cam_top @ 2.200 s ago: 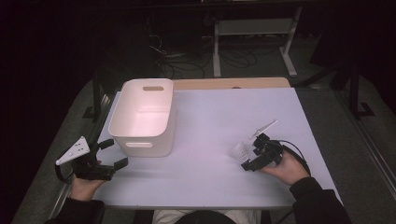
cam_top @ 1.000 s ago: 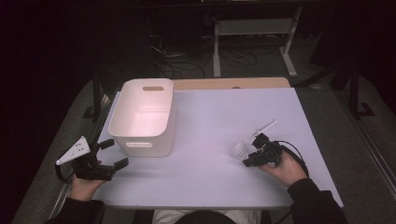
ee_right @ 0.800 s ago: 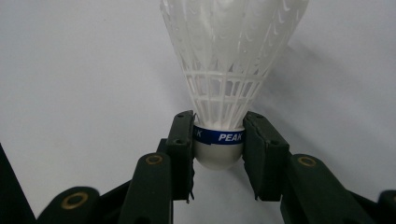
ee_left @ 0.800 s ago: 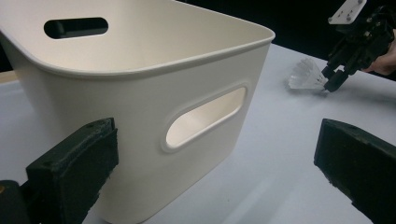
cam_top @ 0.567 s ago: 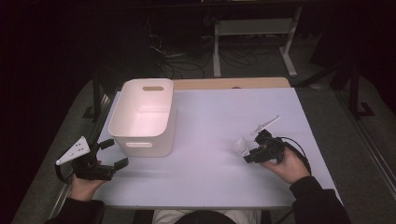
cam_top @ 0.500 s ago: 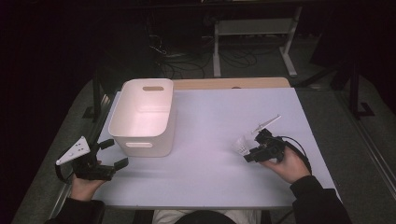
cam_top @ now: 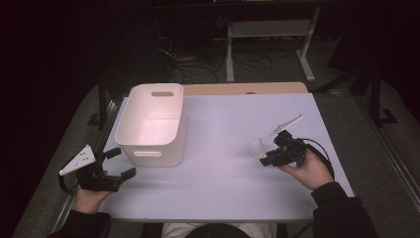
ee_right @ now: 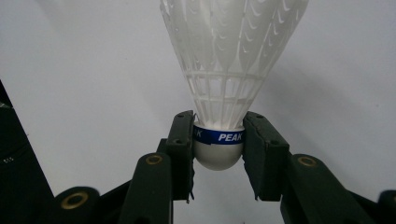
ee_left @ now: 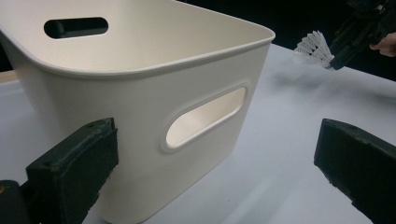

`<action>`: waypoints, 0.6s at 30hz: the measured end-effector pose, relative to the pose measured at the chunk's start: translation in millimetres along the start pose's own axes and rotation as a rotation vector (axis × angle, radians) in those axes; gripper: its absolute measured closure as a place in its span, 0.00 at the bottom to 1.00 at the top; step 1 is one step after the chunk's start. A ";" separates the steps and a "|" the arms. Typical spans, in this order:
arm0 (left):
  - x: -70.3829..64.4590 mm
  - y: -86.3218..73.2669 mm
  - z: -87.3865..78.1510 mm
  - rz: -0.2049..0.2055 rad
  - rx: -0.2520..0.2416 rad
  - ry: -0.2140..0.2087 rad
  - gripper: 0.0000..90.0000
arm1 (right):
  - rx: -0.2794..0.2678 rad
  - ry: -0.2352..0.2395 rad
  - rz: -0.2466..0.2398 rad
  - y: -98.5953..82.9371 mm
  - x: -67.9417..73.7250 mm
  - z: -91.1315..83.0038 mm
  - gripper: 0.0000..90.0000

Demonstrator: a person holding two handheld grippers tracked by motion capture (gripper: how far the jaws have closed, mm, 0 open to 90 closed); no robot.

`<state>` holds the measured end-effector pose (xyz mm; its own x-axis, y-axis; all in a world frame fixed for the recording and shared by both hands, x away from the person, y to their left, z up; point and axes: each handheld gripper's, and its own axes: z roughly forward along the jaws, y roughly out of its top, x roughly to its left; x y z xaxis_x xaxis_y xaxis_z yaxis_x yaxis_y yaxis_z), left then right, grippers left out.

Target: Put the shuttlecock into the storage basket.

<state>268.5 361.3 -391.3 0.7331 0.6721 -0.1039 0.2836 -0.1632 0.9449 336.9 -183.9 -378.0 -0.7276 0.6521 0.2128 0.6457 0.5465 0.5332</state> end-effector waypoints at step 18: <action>0.0 0.0 -0.1 0.000 -0.003 0.002 0.00 | -0.040 -0.008 -0.027 17.0 2.7 -17.4 0.71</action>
<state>268.4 361.4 -391.3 0.7320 0.6733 -0.1036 0.2818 -0.1608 0.9459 341.9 -182.0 -354.1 -0.7429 0.6416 0.1909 0.6156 0.5428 0.5714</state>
